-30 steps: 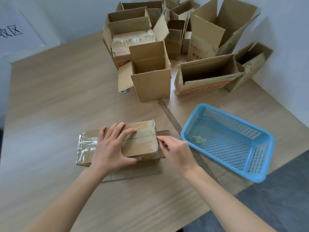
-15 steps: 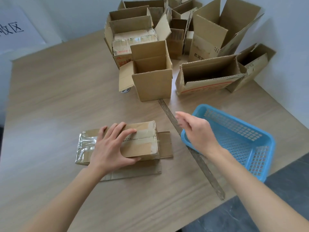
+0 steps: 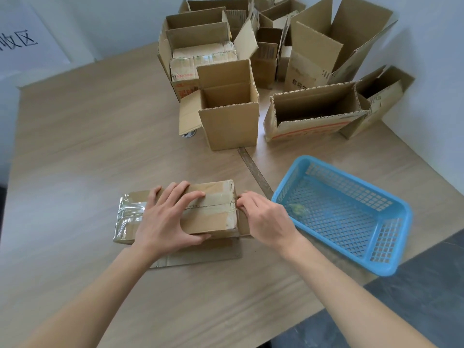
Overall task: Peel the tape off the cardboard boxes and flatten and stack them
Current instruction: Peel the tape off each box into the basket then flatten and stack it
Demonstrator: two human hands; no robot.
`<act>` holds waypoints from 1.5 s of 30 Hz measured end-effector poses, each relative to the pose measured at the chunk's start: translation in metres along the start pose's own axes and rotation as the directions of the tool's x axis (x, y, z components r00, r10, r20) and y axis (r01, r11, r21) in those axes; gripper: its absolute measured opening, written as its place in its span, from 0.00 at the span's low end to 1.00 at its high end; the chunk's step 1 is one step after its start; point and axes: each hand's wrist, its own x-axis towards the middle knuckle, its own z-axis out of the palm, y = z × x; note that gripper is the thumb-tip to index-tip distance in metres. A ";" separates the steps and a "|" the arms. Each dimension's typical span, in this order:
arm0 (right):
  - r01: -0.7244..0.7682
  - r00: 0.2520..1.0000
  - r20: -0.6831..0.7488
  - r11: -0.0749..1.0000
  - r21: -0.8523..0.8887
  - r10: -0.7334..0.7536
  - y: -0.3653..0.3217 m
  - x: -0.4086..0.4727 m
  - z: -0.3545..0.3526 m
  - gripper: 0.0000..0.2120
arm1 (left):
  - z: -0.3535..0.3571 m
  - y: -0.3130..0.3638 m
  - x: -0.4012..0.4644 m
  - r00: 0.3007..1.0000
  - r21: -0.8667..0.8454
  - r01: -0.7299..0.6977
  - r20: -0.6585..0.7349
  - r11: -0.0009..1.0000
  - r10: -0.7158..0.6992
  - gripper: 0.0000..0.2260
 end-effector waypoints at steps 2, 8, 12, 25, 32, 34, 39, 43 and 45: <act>0.057 0.998 -0.010 0.996 -0.068 -0.057 0.003 0.005 -0.010 0.06 | -0.001 -0.001 0.000 1.000 -0.007 -0.011 -0.007 1.000 0.010 0.43; 0.160 0.986 -0.034 0.987 -0.009 -0.161 0.002 0.056 -0.044 0.03 | -0.002 0.001 -0.001 1.000 -0.012 -0.013 -0.001 1.000 0.013 0.44; -0.047 0.992 0.123 0.953 0.299 0.011 0.000 0.065 -0.053 0.10 | -0.002 0.003 -0.001 1.000 -0.020 -0.011 -0.005 1.000 0.011 0.43; -0.229 0.839 0.543 0.932 0.282 0.042 0.000 0.072 -0.026 0.09 | -0.006 -0.005 -0.001 0.999 -0.086 -0.017 0.032 0.996 0.020 0.50; -0.190 0.693 0.718 0.946 0.263 -0.060 0.010 0.066 -0.054 0.25 | -0.011 -0.019 -0.005 0.989 -0.100 -0.125 0.063 0.987 0.132 0.50; -0.104 0.692 0.718 0.973 0.208 -0.079 0.006 0.064 -0.053 0.22 | -0.013 -0.020 -0.005 0.987 -0.100 -0.132 0.082 0.986 0.141 0.50; -0.008 0.761 0.644 0.990 0.142 -0.086 -0.003 0.070 -0.046 0.04 | -0.014 -0.020 -0.007 0.981 -0.137 -0.162 0.081 0.977 0.174 0.49; -0.038 0.687 0.721 0.986 0.161 -0.091 -0.007 0.075 -0.045 0.01 | -0.019 -0.025 -0.005 0.960 -0.141 -0.201 0.168 0.969 0.224 0.50; -0.073 0.644 0.757 0.977 0.203 -0.109 -0.013 0.074 -0.044 0.01 | -0.023 -0.029 -0.002 0.936 -0.132 -0.242 0.230 0.961 0.268 0.51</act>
